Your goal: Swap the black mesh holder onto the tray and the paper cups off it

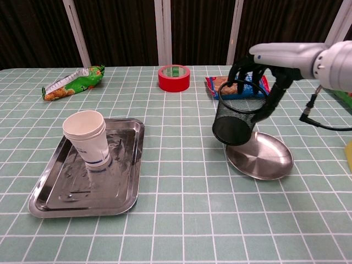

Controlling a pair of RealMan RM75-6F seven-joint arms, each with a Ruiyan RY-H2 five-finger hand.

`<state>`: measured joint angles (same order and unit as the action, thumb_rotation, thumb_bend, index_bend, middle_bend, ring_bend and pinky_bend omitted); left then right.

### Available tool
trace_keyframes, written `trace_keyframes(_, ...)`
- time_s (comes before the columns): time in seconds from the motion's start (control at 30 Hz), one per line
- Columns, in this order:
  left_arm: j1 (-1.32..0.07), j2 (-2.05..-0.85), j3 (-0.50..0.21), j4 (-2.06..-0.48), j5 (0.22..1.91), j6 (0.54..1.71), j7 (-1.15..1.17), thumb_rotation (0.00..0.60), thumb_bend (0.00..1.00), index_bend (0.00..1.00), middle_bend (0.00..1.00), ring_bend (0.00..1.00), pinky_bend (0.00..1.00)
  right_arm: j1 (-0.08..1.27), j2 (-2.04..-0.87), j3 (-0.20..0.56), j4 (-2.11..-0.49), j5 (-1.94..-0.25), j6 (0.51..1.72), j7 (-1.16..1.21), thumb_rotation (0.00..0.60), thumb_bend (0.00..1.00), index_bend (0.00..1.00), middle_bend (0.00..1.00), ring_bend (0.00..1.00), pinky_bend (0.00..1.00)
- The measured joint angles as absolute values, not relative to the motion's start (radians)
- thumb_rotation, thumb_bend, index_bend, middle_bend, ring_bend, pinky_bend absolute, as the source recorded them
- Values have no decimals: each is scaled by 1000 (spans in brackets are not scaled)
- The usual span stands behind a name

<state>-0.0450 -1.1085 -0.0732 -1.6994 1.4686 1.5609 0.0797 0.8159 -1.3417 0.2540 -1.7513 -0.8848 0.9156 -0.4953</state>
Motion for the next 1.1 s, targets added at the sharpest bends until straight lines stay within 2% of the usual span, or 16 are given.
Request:
trace_keyframes(0.33, -55, -1112, -73, -1696, 1452, 1532, 94, 600, 69, 208, 0, 0, 107, 974, -1499, 300, -1597, -736, 850, -522, 600, 0, 491, 375, 428, 250)
trace_keyframes(0.4, -58, -1112, -74, -1695, 1446, 1525, 96, 600, 70, 208, 0, 0, 107, 987, -1529, 298, -1565, -730, 845, -519, 600, 0, 480, 371, 395, 208)
trace_keyframes(0.47, -59, -1111, -75, -1694, 1444, 1524, 94, 600, 70, 208, 0, 0, 107, 996, -1548, 294, -1542, -726, 840, -514, 600, 0, 400, 320, 311, 114)
trace_keyframes(0.53, -58, -1110, -78, -1693, 1440, 1525, 91, 600, 69, 208, 0, 0, 107, 1006, -1560, 284, -1521, -717, 826, -511, 600, 0, 244, 201, 170, 29)
trace_keyframes(0.6, -57, -1109, -80, -1692, 1437, 1527, 89, 600, 70, 208, 0, 0, 107, 1015, -1560, 269, -1517, -703, 806, -516, 600, 0, 77, 61, 35, 0)
trace_keyframes(0.67, -58, -1109, -82, -1690, 1434, 1527, 88, 600, 70, 208, 0, 0, 107, 1024, -1551, 258, -1522, -689, 796, -533, 600, 0, 7, 3, 0, 0)
trace_keyframes(0.77, -60, -1110, -82, -1688, 1433, 1522, 88, 600, 69, 208, 0, 0, 107, 1041, -1527, 246, -1555, -659, 800, -570, 600, 0, 0, 0, 0, 0)
trace_keyframes(0.97, -59, -1107, -86, -1685, 1429, 1527, 72, 600, 70, 208, 0, 0, 107, 1053, -1462, 241, -1677, -606, 889, -622, 600, 0, 0, 0, 0, 0)
trace_keyframes(1.1, -57, -1103, -86, -1684, 1431, 1529, 58, 600, 69, 208, 0, 0, 107, 1022, -1355, 230, -1813, -608, 970, -634, 600, 0, 0, 0, 0, 0)
